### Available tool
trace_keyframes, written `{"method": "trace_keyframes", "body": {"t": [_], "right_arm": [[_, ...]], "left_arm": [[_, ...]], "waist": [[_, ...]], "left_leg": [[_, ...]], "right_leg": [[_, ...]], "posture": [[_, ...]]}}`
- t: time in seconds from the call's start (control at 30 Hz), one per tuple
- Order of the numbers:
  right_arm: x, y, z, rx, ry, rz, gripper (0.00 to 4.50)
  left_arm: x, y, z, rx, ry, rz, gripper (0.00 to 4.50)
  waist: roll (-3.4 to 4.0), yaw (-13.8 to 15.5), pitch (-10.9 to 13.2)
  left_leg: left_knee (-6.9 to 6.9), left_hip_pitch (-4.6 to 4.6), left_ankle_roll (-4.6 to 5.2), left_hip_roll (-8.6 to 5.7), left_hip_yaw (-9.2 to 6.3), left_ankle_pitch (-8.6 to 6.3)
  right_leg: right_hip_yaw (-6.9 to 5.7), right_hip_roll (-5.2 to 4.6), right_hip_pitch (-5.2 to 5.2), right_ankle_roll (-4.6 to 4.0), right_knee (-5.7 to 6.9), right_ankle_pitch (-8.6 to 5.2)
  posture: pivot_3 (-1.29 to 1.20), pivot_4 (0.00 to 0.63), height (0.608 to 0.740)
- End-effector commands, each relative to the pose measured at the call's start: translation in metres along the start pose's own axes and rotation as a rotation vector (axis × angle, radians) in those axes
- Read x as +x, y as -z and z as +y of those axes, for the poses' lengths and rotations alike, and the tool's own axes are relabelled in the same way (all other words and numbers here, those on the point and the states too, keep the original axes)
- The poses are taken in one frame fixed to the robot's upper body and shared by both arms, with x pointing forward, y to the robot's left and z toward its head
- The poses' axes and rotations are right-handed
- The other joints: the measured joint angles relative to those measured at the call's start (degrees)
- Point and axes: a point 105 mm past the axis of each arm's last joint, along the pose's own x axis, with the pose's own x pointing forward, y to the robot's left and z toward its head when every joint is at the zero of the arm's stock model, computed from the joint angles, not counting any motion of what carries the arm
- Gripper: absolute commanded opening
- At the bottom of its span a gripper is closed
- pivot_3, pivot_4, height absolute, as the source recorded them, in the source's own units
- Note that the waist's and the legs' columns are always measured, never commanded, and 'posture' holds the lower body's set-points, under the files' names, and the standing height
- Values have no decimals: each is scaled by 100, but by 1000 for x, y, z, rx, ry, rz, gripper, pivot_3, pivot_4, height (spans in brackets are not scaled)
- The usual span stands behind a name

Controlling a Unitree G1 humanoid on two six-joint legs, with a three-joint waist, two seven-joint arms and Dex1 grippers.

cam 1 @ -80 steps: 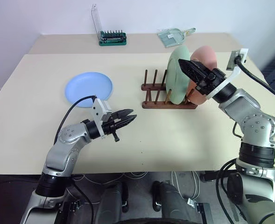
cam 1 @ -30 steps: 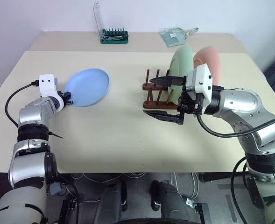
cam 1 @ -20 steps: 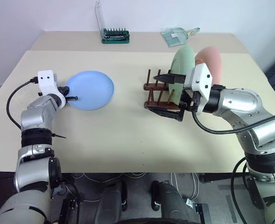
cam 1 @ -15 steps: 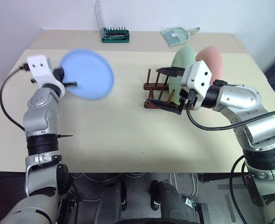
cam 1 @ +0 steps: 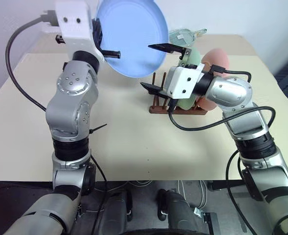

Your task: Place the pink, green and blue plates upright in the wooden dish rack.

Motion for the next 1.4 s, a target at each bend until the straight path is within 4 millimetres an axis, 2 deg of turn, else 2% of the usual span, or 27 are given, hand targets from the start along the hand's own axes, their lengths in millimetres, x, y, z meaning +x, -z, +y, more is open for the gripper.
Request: {"method": "trace_keyframes", "body": {"t": [0.03,0.27,0.3,0.37,0.4,0.6,0.7,0.8,0.83,0.93,1.03,1.17,1.3,1.4], "right_arm": [[8,-4,3,-102,-10,-16,4500],[17,2,12,-109,-12,2,4500],[18,2,12,-115,-12,6,4245],[18,3,13,-126,-11,10,3627],[17,3,12,-130,-8,9,3179],[16,1,12,-145,-5,5,124],[15,-1,13,-145,-2,-2,52],[15,-3,12,-166,7,-9,0],[14,-4,12,-172,10,-11,0],[14,-4,10,-171,14,-15,0],[14,-4,12,-163,9,-15,0],[15,-5,12,-117,15,-28,0],[16,-13,5,4,54,-84,0],[16,-23,-2,91,74,-141,0]], "left_arm": [[-6,-23,-5,-26,3,-69,31],[-11,-26,-15,-61,43,-57,31],[-11,-26,-16,-58,46,-55,2],[-12,-26,-16,-56,45,-53,0],[-12,-26,-14,-56,39,-51,0],[-12,-26,-11,-116,36,-53,0],[-13,-25,-11,-165,43,-48,0],[-14,-26,-8,-226,37,-59,964],[-14,-27,-7,-251,38,-66,1348],[-14,-37,0,-344,24,-119,2964],[-16,-51,25,-475,-65,-212,4438],[-20,-58,60,-476,-158,-278,4438],[-25,-60,91,-285,-188,-292,4438],[-28,-57,102,-179,-170,-277,4438]], "waist": [[0,3,0],[0,11,0],[0,10,0],[0,10,0],[0,10,0],[0,7,0],[0,12,0],[0,7,0],[0,7,0],[0,7,0],[-1,9,0],[-1,-16,0],[-1,-60,0],[-1,-100,0]], "left_leg": [[0,0,0,0,0,0],[2,-1,-4,0,-1,3],[2,-1,-4,-1,-1,3],[2,-1,-5,-1,-1,4],[2,0,-5,-1,-1,4],[2,0,-5,-1,-2,4],[2,0,-5,-1,-2,4],[2,0,-5,-1,-2,4],[3,1,-5,-1,-2,4],[3,1,-5,-1,-3,5],[4,0,-5,-1,-4,5],[3,3,-5,-1,-3,4],[4,4,-10,0,-4,8],[4,4,-13,1,-7,9]], "right_leg": [[0,0,0,0,0,0],[0,-1,2,0,-1,0],[0,-1,2,0,-1,0],[0,-1,2,0,0,1],[0,-1,2,0,0,1],[0,-1,2,-1,0,1],[0,-1,4,-1,0,1],[0,-1,4,-1,0,1],[0,-1,4,-1,1,1],[0,-1,4,-1,1,1],[0,-1,4,-1,0,1],[0,0,5,-1,2,1],[0,6,3,-2,12,1],[0,5,4,-2,16,1]], "posture": [[0,150,740],[0,150,740],[0,150,740],[0,150,740],[0,150,740],[0,150,740],[0,150,740],[0,150,740],[0,150,740],[0,150,740],[0,150,740],[0,150,740],[0,150,740],[0,150,740]]}}
